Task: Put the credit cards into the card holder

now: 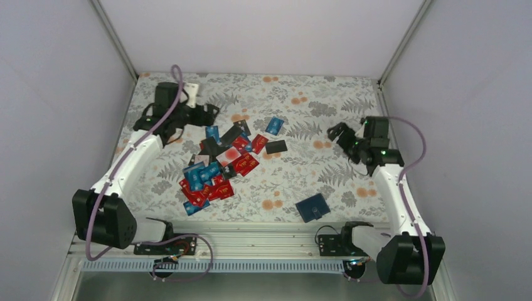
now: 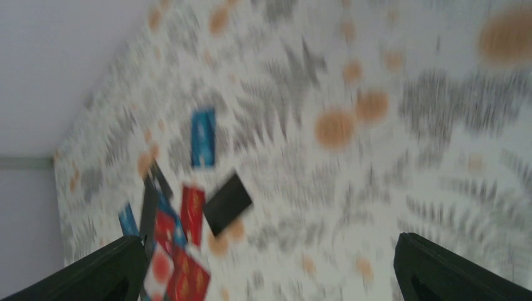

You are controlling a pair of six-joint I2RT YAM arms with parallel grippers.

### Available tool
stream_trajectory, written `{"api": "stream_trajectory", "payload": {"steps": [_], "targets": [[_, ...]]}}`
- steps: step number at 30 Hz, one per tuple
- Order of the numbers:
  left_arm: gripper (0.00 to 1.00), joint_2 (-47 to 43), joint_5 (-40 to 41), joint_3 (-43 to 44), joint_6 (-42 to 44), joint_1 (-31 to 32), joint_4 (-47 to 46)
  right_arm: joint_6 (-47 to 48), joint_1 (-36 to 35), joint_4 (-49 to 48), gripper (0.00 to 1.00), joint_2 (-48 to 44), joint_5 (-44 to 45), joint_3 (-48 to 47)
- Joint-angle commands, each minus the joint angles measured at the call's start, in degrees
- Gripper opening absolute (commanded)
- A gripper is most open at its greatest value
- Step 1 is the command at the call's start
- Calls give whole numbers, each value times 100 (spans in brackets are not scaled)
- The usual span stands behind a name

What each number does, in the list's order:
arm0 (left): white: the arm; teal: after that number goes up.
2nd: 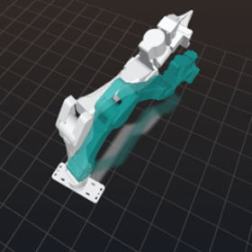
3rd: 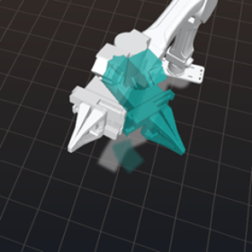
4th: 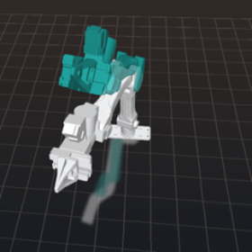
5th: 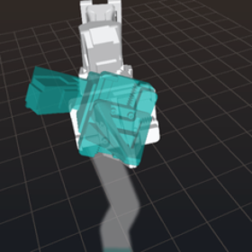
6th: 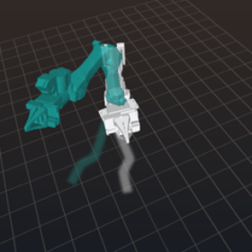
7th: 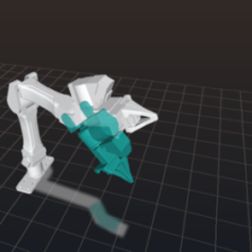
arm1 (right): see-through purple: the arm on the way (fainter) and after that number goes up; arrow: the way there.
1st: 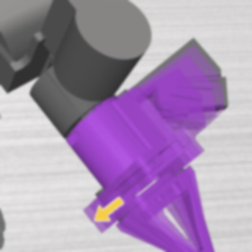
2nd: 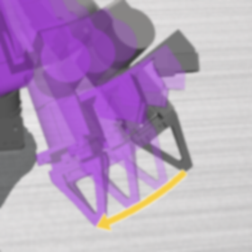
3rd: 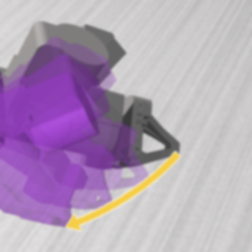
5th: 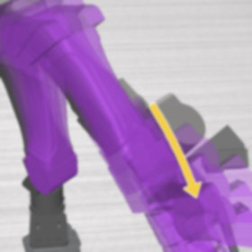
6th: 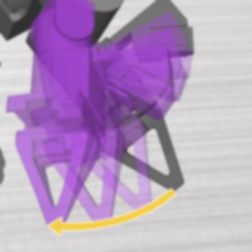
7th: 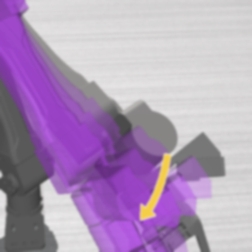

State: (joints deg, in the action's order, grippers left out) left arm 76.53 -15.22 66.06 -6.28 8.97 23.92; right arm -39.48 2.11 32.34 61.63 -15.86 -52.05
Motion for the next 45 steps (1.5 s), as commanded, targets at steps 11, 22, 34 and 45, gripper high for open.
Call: {"api": "stream_trajectory", "payload": {"steps": [11, 22, 34, 45], "targets": [[84, 200, -771, -621, -129, 2901, -456, -1070, -1567, 1398, 100, -591, -527, 1698], [80, 662, -223, -557, -277, 3824, -951, -1167, -1927, 2354, 100, -638, -424, 1983], [77, 820, -189, -439, -120, 3893, -914, -1693, -2131, 2061, 100, -820, -615, 2648], [73, 923, -179, -469, -207, 3908, -1010, -1749, -2179, 549, 63, -196, -791, 2518]]}}
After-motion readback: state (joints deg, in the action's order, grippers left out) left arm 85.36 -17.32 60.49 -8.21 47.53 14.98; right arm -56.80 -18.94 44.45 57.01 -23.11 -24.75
